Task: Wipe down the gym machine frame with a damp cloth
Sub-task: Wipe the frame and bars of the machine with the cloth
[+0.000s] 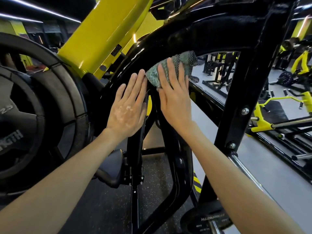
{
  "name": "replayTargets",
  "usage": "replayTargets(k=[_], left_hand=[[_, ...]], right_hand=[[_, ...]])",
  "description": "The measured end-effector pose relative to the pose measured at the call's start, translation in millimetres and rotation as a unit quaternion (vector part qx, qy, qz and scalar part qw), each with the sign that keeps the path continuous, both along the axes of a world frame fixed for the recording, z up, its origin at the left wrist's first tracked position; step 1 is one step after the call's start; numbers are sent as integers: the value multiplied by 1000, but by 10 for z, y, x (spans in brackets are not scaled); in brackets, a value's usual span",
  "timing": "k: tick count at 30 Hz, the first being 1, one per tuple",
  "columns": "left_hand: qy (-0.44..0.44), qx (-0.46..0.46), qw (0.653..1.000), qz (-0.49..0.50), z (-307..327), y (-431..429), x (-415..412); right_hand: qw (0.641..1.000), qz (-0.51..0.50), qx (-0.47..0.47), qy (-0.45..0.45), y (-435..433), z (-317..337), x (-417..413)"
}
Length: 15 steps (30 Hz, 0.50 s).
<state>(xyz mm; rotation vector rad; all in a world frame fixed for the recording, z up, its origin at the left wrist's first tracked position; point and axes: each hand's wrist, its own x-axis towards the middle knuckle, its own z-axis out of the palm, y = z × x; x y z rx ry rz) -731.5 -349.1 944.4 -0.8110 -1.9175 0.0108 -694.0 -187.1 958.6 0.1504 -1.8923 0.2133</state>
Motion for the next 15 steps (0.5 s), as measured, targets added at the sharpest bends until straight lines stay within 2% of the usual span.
replayTargets(k=[4, 7, 10, 12, 15], left_hand=[[-11, -6, 1000, -3, 20, -21, -4], [-10, -10, 1000, 2, 1, -28, 7], [-5, -31, 999, -6, -33, -9, 4], [19, -88, 995, -34, -74, 37, -24], [31, -147, 985, -84, -114, 157, -68]], right_hand=[[999, -3, 33, -5, 123, -685, 48], [997, -11, 59, -57, 290, -1573, 190], [992, -39, 34, -119, 361, -2290, 349], [988, -53, 17, -143, 357, -2467, 387], [990, -46, 15, -136, 336, -2296, 350]])
